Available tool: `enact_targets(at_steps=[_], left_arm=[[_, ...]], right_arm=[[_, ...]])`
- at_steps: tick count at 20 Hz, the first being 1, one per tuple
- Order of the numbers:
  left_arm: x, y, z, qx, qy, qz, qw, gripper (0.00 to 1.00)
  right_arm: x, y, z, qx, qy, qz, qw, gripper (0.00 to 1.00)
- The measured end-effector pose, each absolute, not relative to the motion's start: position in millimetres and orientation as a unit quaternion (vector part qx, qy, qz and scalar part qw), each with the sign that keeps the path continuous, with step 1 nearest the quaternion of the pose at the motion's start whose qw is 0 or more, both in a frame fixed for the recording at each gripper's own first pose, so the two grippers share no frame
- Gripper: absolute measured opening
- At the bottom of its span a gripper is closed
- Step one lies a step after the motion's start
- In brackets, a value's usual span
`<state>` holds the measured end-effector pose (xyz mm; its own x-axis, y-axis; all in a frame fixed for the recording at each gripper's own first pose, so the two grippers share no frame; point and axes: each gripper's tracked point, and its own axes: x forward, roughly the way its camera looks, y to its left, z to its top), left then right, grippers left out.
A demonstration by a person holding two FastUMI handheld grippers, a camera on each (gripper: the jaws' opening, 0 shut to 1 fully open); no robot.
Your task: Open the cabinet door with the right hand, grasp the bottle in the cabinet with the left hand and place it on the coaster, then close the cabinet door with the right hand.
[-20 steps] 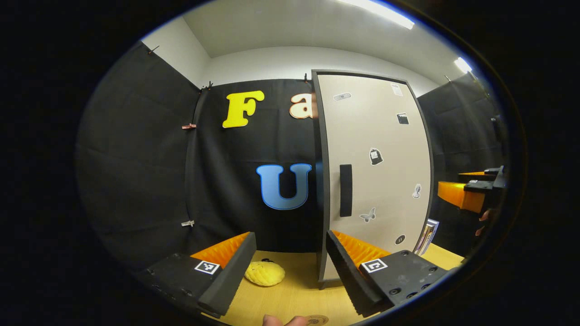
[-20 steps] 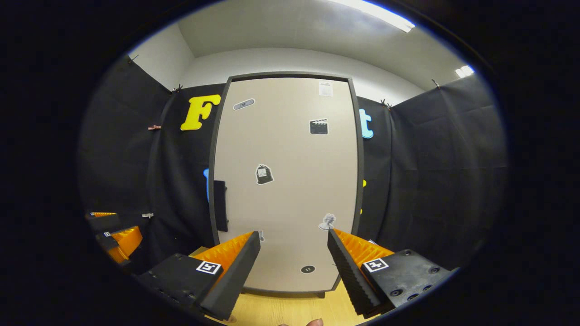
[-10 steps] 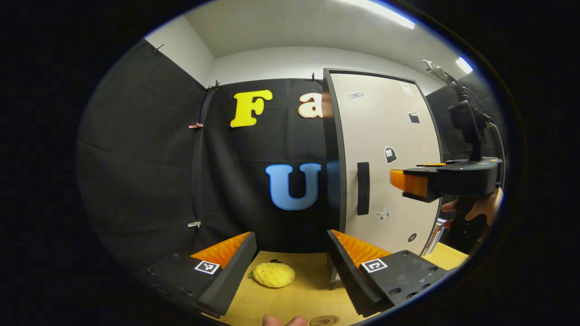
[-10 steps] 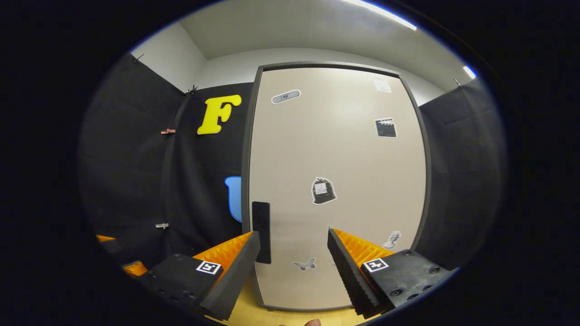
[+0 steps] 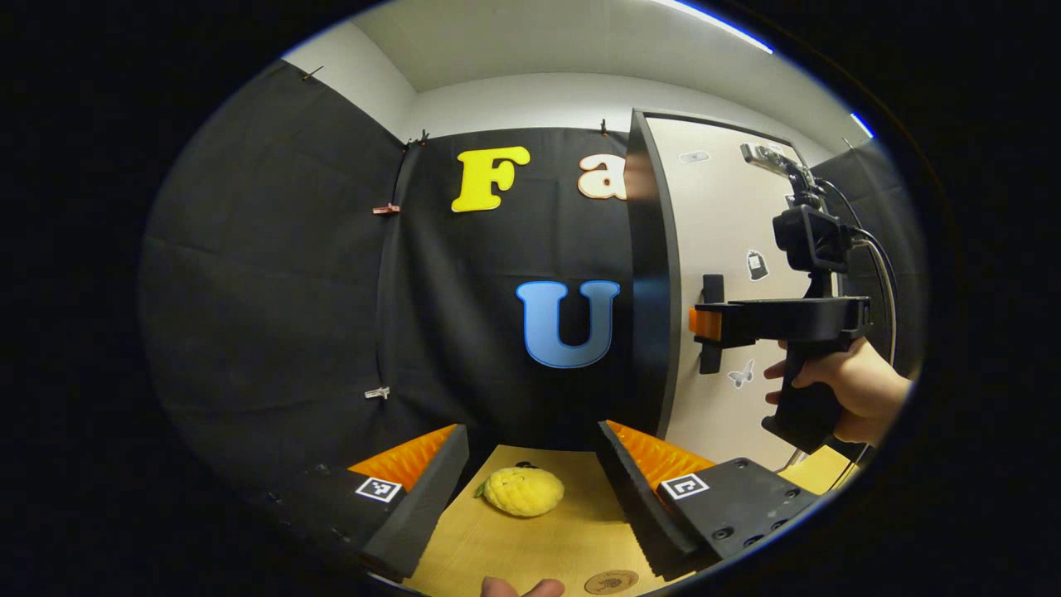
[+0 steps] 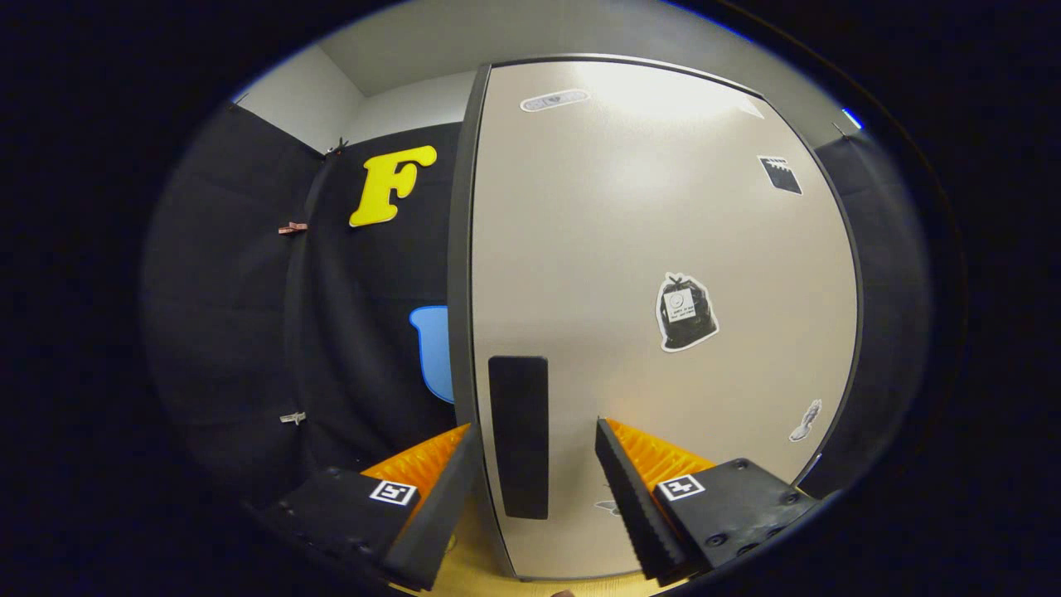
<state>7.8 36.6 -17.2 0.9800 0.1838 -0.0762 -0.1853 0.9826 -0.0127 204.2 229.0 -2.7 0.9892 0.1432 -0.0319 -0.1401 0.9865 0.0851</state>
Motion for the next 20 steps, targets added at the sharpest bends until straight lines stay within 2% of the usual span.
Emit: enact_targets(at_steps=[1,2,3,4,6,7,8,9,10,14,20], left_arm=[[8.6,38.6,-18.5,-0.008,0.038,0.098,0.994,0.98],[8.5,41.1,-20.7,-0.003,0.038,0.104,0.994,0.98],[8.6,41.8,-20.4,0.001,0.039,0.108,0.993,0.98],[8.6,41.8,-21.4,0.004,0.04,0.111,0.993,0.98],[3.2,44.4,-23.5,0.003,0.041,0.11,0.993,0.98],[1.0,43.7,-22.0,0.002,0.04,0.112,0.993,0.98],[0.8,42.9,-22.9,0.0,0.039,0.113,0.993,0.98],[0.7,42.4,-22.4,-0.002,0.04,0.115,0.993,0.98],[0.5,41.9,-21.5,-0.004,0.039,0.115,0.993,0.98],[-1.7,41.5,-18.4,0.0,0.038,0.122,0.992,0.98],[-10.8,31.0,-9.4,0.005,0.037,0.128,0.991,0.98]], right_arm=[[208.0,228.9,-9.6,0.043,0.031,0.063,0.997,0.82],[211.3,227.9,-6.0,0.044,0.011,0.053,0.998,0.72],[208.0,232.0,-0.4,0.043,0.005,0.053,0.998,0.69],[209.9,237.4,-5.8,0.041,0.01,0.052,0.998,0.53],[209.5,235.7,-7.5,0.039,0.015,0.039,0.998,0.41],[211.6,232.9,-9.2,0.039,0.017,0.033,0.999,0.41],[202.5,232.0,-4.8,0.038,0.022,0.037,0.998,0.32],[210.1,235.3,-9.0,0.037,0.03,0.045,0.998,0.32],[208.3,234.9,-8.8,0.04,0.035,0.054,0.997,0.24],[196.6,234.8,-6.3,0.043,0.035,0.08,0.995,0.24],[139.4,223.6,-2.0,0.052,0.046,0.13,0.989,0.24]])
